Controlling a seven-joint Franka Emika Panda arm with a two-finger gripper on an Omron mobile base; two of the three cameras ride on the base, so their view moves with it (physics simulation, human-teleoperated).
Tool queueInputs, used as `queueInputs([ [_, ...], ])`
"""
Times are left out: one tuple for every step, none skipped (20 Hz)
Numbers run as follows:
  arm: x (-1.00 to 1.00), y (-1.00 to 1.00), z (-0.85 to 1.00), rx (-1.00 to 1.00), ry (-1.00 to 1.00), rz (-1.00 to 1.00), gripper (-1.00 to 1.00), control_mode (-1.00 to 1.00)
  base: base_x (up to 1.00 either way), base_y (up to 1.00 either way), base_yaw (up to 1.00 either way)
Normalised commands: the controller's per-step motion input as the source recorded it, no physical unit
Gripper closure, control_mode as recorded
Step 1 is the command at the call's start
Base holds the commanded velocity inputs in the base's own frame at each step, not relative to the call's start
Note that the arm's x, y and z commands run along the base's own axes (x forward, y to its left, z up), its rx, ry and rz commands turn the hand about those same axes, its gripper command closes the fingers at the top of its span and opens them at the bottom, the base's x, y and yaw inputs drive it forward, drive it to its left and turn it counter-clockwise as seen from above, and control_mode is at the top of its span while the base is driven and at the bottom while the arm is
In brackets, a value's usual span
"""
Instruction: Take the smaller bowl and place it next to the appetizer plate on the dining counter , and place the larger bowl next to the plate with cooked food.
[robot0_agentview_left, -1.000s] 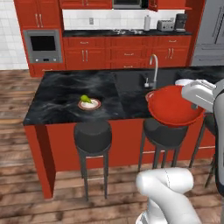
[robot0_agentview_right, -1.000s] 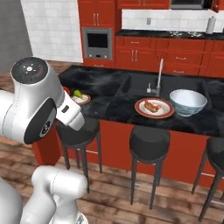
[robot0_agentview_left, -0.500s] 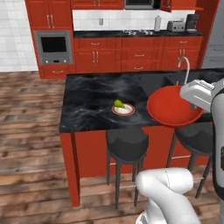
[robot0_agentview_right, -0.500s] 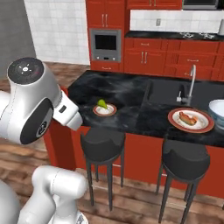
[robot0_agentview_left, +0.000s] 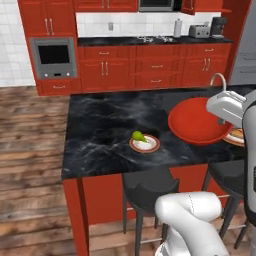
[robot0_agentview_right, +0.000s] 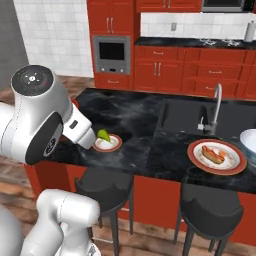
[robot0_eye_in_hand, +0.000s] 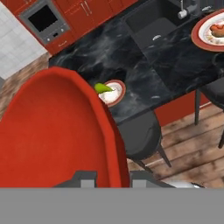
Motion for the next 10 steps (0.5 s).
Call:
queueInputs([
  [0.0, 0.0, 0.0, 0.0, 0.0, 0.0, 1.0, 1.0, 0.73, 0.0, -0.05],
  [0.0, 0.0, 0.0, 0.0, 0.0, 0.0, 1.0, 1.0, 0.74, 0.0, -0.04],
  [0.0, 0.0, 0.0, 0.0, 0.0, 0.0, 1.0, 1.0, 0.76, 0.0, -0.05],
  [0.0, 0.0, 0.0, 0.0, 0.0, 0.0, 1.0, 1.0, 0.75, 0.0, -0.05],
  [0.0, 0.0, 0.0, 0.0, 0.0, 0.0, 1.0, 1.0, 0.74, 0.0, -0.05],
  [0.0, 0.0, 0.0, 0.0, 0.0, 0.0, 1.0, 1.0, 0.72, 0.0, -0.05],
  [0.0, 0.0, 0.0, 0.0, 0.0, 0.0, 1.0, 1.0, 0.69, 0.0, -0.05],
  [0.0, 0.0, 0.0, 0.0, 0.0, 0.0, 1.0, 1.0, 0.64, 0.0, -0.05],
  [0.0, 0.0, 0.0, 0.0, 0.0, 0.0, 1.0, 1.0, 0.6, 0.0, -0.04],
  [0.0, 0.0, 0.0, 0.0, 0.0, 0.0, 1.0, 1.0, 0.55, 0.0, -0.04],
])
